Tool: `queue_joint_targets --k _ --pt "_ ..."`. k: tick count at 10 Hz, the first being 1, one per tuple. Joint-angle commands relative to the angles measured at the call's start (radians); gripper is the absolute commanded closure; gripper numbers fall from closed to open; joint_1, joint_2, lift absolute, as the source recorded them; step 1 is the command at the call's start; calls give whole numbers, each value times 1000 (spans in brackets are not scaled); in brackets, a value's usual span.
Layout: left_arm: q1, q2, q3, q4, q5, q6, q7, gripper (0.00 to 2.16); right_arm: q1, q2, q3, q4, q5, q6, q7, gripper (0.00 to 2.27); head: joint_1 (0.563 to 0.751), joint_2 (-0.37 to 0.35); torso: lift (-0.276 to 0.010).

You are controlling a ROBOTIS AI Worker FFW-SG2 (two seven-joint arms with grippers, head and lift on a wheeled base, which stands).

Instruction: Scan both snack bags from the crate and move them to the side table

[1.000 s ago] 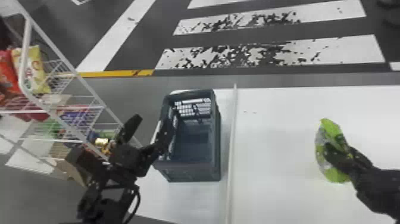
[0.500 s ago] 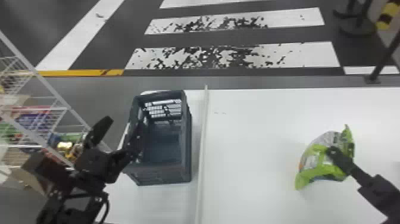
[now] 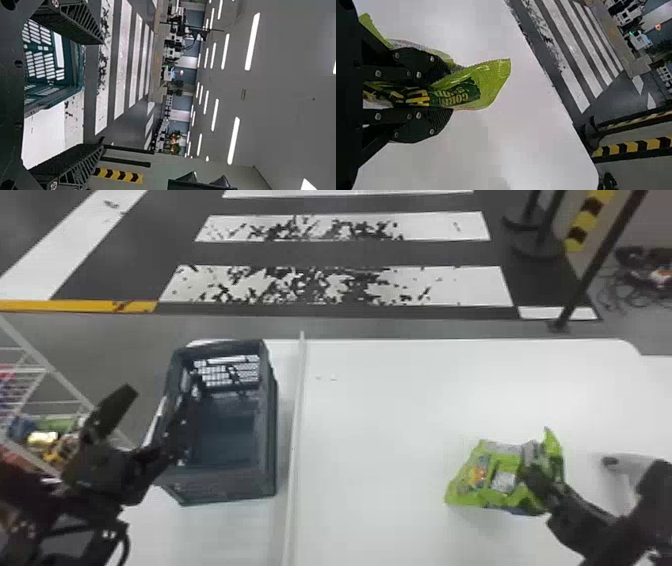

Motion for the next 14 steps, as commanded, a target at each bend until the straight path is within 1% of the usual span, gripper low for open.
queue_joint_targets --k 1,2,3,4,6,7,8,9,10,11,12,13,14 --pt "-5 1 -10 3 0 0 0 70 7 -3 58 -42 127 65 -77 -2 695 72 -29" --pt "-8 1 -13 3 0 0 -2 70 1 -6 97 -44 205 81 -137 -2 695 67 -29" --pt "-8 1 -14 3 0 0 -6 70 -5 -6 114 -41 243 81 -185 -2 695 61 -29" --pt "-6 2 -14 3 0 0 -8 70 1 -8 118 -42 246 87 -194 -2 695 52 -29" --pt "-2 1 -14 2 2 0 -16 70 10 -10 146 -44 292 90 -258 -2 695 43 -29" --pt "0 1 -14 2 3 0 -20 70 15 -17 143 -55 295 68 -252 33 695 40 -29" --pt "1 1 -14 0 3 0 -20 70 28 -26 138 -82 294 44 -211 83 695 35 -29" --pt "3 -1 -14 -3 3 -3 -20 70 39 -28 127 -107 291 44 -109 103 695 38 -29" --pt "6 -3 -14 -8 3 -6 -20 70 42 -31 115 -119 283 47 10 103 695 59 -29" --pt "10 -3 -11 -11 2 -12 -20 70 42 -33 100 -119 282 41 173 103 695 89 -29" --pt "13 -4 -5 -14 2 -12 -20 70 39 -36 92 -110 295 -5 303 113 695 132 -29" --pt "21 -6 0 -18 2 -15 -20 70 36 -42 83 -88 305 -70 408 161 695 153 -29" --pt "26 -7 0 -24 2 -15 -22 70 33 -48 58 -62 303 -116 503 498 695 177 -29"
